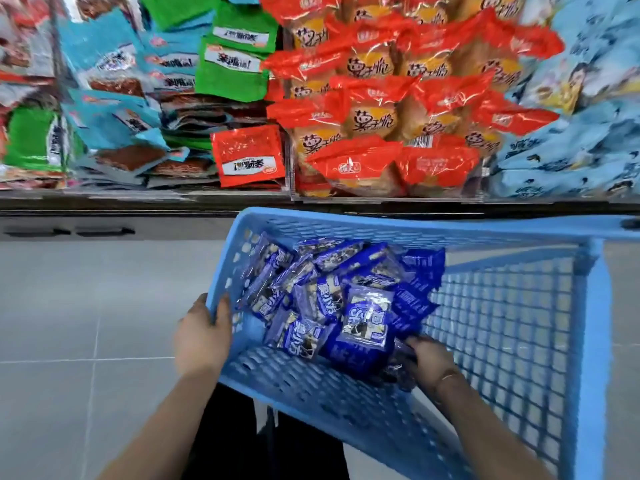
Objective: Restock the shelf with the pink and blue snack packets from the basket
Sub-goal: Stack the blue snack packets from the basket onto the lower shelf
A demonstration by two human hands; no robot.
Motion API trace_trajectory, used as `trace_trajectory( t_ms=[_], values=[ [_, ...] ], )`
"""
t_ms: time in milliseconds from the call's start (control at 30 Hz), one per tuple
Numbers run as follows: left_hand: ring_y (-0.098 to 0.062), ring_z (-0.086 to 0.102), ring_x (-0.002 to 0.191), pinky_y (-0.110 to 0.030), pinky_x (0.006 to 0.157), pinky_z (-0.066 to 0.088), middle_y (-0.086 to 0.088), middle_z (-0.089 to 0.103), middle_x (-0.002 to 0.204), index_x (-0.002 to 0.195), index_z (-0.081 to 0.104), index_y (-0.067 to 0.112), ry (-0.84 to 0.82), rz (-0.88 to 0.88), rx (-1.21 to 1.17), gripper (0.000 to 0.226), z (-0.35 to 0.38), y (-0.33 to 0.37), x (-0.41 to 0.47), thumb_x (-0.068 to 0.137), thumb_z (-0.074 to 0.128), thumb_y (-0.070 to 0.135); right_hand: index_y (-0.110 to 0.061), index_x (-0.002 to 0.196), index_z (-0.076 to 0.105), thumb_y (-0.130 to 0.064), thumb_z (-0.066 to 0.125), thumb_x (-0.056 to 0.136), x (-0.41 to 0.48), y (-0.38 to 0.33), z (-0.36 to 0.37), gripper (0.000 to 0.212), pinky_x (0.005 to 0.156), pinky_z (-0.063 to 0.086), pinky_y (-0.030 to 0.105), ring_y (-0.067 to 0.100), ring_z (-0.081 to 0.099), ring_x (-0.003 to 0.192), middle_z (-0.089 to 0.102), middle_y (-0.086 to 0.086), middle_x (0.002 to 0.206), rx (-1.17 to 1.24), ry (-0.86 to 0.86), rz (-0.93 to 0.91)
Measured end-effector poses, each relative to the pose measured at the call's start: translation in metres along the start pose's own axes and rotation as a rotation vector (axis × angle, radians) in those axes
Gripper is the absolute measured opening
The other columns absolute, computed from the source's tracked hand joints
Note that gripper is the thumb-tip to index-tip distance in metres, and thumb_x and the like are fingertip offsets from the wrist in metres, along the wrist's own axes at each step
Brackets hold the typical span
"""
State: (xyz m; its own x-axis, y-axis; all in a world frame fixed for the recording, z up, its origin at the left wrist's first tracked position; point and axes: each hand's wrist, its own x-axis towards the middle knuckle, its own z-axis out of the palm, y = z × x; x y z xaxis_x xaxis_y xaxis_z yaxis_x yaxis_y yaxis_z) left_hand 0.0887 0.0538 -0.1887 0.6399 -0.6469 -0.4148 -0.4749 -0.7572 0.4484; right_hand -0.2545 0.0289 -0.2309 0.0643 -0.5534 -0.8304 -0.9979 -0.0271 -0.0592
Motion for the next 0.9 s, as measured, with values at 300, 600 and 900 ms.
trace_trajectory(
  t_ms=[300,600,900],
  values=[
    [-0.040,0.063,0.076,-0.047,0.070,0.052,-0.023,0.067,0.077,0.087,0.058,0.003,-0.026,-0.014,-0.087,0.024,0.000,0.001,0.000,0.095,0.051,0.024,-0.025,0.064,0.050,-0.016,0.068,0.082,-0.023,0.008,-0.080,0.027,0.064,0.036,0.013,0.009,0.047,0.074,0.040,-0.009,0.079,0.289,-0.040,-0.145],
    [-0.039,0.059,0.067,-0.040,0.060,0.047,-0.011,0.057,0.061,0.081,0.054,0.010,-0.013,-0.023,-0.094,0.022,0.000,0.001,-0.001,0.095,0.050,0.028,-0.013,0.145,0.026,-0.037,0.065,0.084,0.046,-0.072,-0.080,0.076,0.112,0.028,0.033,0.023,0.030,0.137,0.029,0.003,0.149,0.219,-0.179,-0.215],
    [-0.040,0.061,0.067,-0.043,0.059,0.049,-0.018,0.060,0.065,0.088,0.056,0.007,-0.009,-0.012,-0.097,0.022,-0.002,0.003,-0.001,0.095,0.049,0.027,-0.026,0.140,0.029,-0.054,0.078,0.061,0.046,-0.072,-0.057,0.097,0.108,0.034,0.041,0.023,0.040,0.129,0.038,0.000,0.145,0.213,-0.080,-0.094]
  ],
)
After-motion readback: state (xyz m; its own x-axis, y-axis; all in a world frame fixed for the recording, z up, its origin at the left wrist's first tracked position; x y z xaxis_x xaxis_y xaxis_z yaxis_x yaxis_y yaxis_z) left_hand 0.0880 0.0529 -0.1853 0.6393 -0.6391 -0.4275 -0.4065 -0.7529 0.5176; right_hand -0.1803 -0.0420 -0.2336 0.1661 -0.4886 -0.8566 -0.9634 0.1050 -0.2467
